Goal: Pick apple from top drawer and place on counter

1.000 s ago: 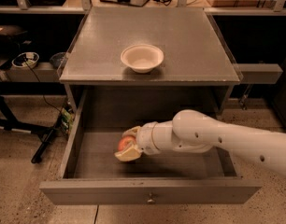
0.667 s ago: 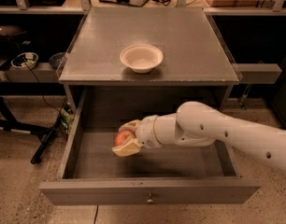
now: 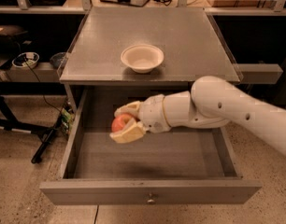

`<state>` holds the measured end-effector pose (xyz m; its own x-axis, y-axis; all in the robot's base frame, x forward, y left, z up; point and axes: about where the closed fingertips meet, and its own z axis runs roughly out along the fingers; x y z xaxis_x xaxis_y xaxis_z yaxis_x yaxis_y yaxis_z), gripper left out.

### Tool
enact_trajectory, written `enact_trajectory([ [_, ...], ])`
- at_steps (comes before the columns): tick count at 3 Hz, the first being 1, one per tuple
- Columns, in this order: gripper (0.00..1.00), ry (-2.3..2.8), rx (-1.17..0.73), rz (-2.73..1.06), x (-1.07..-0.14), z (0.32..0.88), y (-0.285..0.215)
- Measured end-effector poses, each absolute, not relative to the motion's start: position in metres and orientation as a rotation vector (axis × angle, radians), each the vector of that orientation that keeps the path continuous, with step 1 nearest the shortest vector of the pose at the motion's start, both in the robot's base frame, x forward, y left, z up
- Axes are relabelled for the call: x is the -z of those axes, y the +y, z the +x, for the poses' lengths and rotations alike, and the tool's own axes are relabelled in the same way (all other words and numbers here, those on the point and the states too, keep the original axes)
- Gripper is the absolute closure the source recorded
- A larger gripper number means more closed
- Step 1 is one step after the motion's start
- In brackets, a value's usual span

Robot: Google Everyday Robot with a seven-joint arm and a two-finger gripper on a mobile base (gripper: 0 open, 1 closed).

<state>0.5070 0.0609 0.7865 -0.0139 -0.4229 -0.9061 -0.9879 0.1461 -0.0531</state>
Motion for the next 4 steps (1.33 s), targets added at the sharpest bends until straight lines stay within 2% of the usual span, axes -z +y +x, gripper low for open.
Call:
enact_trajectory([
  [1,1.0,1.54,-0.781,-1.417,-0.829,0.505,0.053],
  [3,1.0,1.553,-0.741,-1.396,-0.831,0.51,0.045],
  [4,1.0,1.583,-0.615,-1.355,-0.847,0.518,0.016],
])
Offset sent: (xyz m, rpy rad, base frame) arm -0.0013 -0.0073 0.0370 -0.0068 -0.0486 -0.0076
